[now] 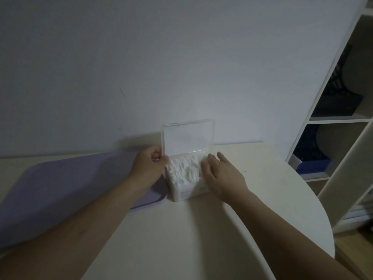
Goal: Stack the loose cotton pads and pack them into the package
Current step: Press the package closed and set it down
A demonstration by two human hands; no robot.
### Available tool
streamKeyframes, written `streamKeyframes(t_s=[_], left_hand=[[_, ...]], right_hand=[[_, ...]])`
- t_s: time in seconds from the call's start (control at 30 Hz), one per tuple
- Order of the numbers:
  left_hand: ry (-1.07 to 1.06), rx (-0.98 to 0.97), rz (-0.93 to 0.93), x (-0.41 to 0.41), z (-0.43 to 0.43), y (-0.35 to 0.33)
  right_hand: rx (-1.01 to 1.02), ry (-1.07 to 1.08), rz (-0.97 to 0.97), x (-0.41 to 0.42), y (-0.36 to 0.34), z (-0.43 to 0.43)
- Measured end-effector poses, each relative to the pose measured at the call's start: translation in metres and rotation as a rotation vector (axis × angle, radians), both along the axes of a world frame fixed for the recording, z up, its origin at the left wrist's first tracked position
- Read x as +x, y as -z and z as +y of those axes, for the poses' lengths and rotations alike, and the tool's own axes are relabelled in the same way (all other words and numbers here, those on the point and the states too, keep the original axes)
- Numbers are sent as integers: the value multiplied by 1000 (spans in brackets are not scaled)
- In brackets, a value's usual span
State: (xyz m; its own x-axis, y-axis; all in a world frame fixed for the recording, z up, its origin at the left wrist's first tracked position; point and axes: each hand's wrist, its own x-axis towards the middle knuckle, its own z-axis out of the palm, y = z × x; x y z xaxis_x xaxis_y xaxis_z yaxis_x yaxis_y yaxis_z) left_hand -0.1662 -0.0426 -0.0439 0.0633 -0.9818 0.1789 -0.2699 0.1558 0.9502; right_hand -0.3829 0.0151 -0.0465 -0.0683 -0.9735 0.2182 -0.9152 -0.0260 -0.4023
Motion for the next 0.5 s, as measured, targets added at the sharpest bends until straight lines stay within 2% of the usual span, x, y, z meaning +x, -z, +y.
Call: streamKeyframes(t_s=[0.17,0.33,0.5], left_hand=[[113,17,-14,0,18,-9],[117,-20,-75,11,34,-7],[132,-20,-113,14,54,-2]], right_hand=[[123,-2,-128,4,-1,-9],[-162,120,-685,10,5,7],[-333,307,-1098,13,13,30]])
